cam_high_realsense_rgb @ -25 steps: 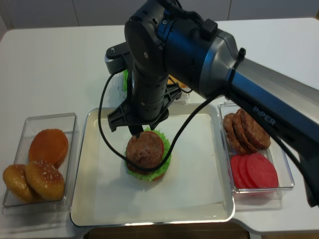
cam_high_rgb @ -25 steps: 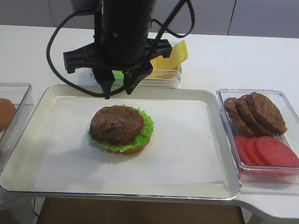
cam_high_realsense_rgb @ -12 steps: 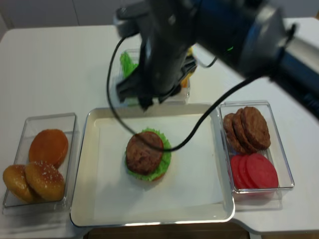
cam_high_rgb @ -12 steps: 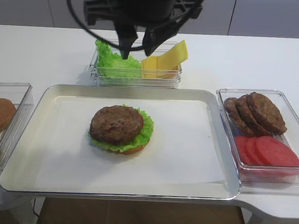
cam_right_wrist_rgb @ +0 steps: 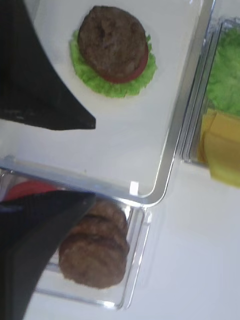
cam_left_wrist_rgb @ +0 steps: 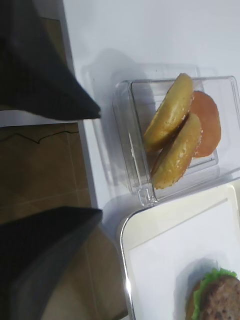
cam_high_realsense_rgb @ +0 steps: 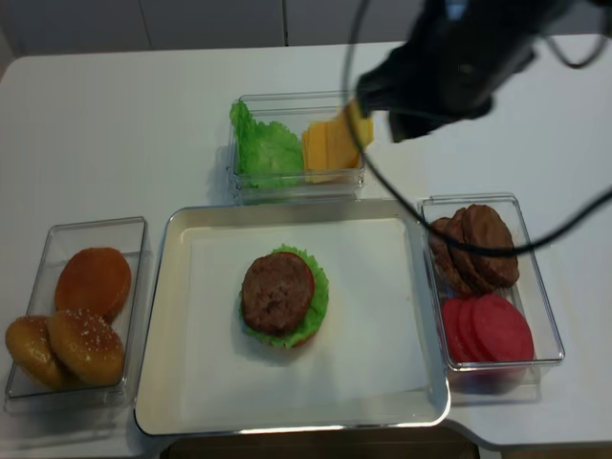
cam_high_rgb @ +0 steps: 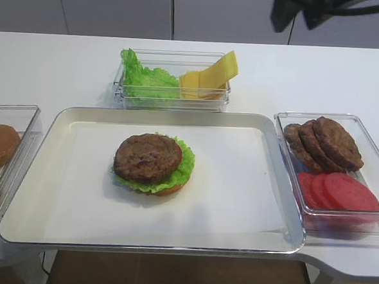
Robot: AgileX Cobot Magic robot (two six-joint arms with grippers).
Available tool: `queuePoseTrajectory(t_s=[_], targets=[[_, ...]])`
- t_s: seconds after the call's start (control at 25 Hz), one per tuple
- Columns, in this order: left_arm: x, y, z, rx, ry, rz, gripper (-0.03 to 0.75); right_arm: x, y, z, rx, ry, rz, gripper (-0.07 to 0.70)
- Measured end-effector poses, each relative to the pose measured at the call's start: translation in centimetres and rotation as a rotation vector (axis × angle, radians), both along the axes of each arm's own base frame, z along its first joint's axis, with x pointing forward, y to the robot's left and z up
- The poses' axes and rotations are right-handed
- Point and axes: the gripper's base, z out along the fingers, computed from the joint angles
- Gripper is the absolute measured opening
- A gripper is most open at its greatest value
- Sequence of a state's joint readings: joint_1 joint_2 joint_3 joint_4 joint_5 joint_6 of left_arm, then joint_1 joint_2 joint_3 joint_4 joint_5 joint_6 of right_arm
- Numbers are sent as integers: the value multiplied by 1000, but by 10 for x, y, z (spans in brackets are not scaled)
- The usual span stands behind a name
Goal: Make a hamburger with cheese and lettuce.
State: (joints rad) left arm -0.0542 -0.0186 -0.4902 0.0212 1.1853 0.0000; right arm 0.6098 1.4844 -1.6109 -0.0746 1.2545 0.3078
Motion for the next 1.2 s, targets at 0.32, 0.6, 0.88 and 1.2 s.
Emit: queuePoseTrajectory(t_s=[0.32, 0.6, 0.88, 1.2], targets=[[0, 0, 0, 0, 0, 0, 414, -59, -70, 16, -1, -92, -81, 324], [0, 0, 0, 0, 0, 0, 414, -120, -107, 5, 14, -155, -94, 323], [0, 0, 0, 0, 0, 0, 414, -179, -140, -28, 53, -191, -106, 323], [0, 0, 0, 0, 0, 0, 414, -224, -165, -71, 57, -254, -217, 323]])
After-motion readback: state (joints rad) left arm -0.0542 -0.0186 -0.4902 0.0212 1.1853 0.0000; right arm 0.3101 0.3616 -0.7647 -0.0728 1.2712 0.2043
